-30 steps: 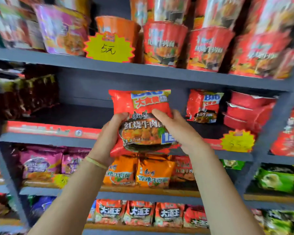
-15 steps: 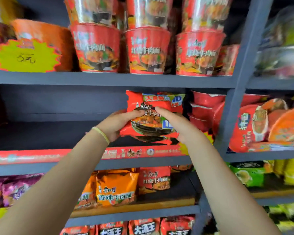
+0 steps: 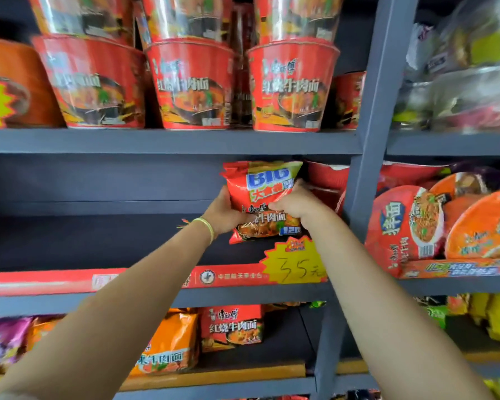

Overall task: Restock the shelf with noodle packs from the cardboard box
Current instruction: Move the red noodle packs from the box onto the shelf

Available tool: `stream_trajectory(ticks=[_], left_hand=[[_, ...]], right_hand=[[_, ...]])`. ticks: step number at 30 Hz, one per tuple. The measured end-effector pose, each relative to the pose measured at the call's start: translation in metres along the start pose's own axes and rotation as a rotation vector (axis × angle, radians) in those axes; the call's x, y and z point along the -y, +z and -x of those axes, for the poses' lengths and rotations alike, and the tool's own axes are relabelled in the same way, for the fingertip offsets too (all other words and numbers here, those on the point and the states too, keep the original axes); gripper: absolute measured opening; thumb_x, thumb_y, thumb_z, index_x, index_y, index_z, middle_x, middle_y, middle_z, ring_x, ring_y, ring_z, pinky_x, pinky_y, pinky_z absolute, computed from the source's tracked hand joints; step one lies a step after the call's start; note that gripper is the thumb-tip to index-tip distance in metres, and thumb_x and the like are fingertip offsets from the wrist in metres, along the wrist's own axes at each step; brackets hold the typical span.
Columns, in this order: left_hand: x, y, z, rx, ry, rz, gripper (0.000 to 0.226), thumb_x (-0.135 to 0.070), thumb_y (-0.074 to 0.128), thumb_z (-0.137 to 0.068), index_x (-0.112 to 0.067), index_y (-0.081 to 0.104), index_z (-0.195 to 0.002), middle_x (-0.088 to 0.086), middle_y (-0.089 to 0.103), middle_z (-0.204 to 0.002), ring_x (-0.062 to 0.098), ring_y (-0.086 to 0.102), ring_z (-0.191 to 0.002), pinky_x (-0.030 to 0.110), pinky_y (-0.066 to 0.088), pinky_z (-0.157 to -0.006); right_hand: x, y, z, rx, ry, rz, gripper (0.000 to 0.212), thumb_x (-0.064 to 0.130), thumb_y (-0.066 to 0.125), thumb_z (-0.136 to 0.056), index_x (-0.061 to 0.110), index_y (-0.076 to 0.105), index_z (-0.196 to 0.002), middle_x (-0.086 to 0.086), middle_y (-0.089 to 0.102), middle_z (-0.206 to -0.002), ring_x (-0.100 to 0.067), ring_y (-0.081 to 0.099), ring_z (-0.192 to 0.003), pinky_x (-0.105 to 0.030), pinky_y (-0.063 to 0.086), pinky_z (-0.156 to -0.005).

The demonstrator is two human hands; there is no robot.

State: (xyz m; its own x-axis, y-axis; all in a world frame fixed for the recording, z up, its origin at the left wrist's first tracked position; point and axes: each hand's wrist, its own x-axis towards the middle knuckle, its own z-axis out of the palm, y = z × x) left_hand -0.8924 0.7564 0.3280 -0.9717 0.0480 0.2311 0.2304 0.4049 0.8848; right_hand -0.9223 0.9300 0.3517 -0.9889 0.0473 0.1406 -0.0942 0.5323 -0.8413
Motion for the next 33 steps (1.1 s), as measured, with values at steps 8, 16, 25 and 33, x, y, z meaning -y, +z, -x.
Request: stream_trajectory(ticks=[8,16,25,33], left_hand=[[0.004,0.010,-0.008,-0.082,-0.054,-0.151,0.054,-0.007,0.077,-0.081,-0.013,0.048,-0.127,0.002,0.066,-0.118,0.021,0.062,-0.109,0.042,0.050,-0.100],[0.003,0.009,-0.005,-0.084,-0.097,-0.268,0.017,-0.031,0.067,-0.091,-0.020,0.055,-0.096,0.008,0.066,-0.092,0.028,0.063,-0.078,0.041,0.055,-0.081],[0.000,0.006,0.004,-0.245,-0.154,-0.288,0.053,-0.047,0.065,-0.088,-0.011,0.049,-0.123,0.005,0.059,-0.107,0.028,0.061,-0.092,0.036,0.048,-0.076],[0.006,0.011,0.000,-0.092,-0.099,-0.072,0.059,-0.035,0.076,-0.085,-0.018,0.044,-0.131,0.000,0.061,-0.122,0.022,0.060,-0.111,0.040,0.048,-0.100]], right_hand=[[-0.004,0.017,-0.010,-0.003,-0.005,0.146,0.078,0.017,0.073,-0.082,0.009,0.031,-0.148,-0.011,0.053,-0.141,-0.029,0.058,-0.121,-0.026,0.044,-0.087],[-0.008,0.010,0.001,-0.029,0.035,0.268,0.071,0.026,0.071,-0.089,0.001,0.029,-0.139,-0.015,0.054,-0.136,-0.031,0.058,-0.117,-0.029,0.041,-0.077],[0.007,0.000,0.049,-0.375,-0.377,0.610,0.055,0.018,0.064,-0.092,0.009,0.037,-0.139,-0.019,0.035,-0.139,-0.037,0.058,-0.112,-0.038,0.052,-0.079],[0.011,0.004,0.032,0.003,-0.289,0.535,0.066,0.029,0.061,-0.091,0.033,0.032,-0.150,-0.019,0.030,-0.148,-0.038,0.051,-0.123,-0.035,0.046,-0.100]])
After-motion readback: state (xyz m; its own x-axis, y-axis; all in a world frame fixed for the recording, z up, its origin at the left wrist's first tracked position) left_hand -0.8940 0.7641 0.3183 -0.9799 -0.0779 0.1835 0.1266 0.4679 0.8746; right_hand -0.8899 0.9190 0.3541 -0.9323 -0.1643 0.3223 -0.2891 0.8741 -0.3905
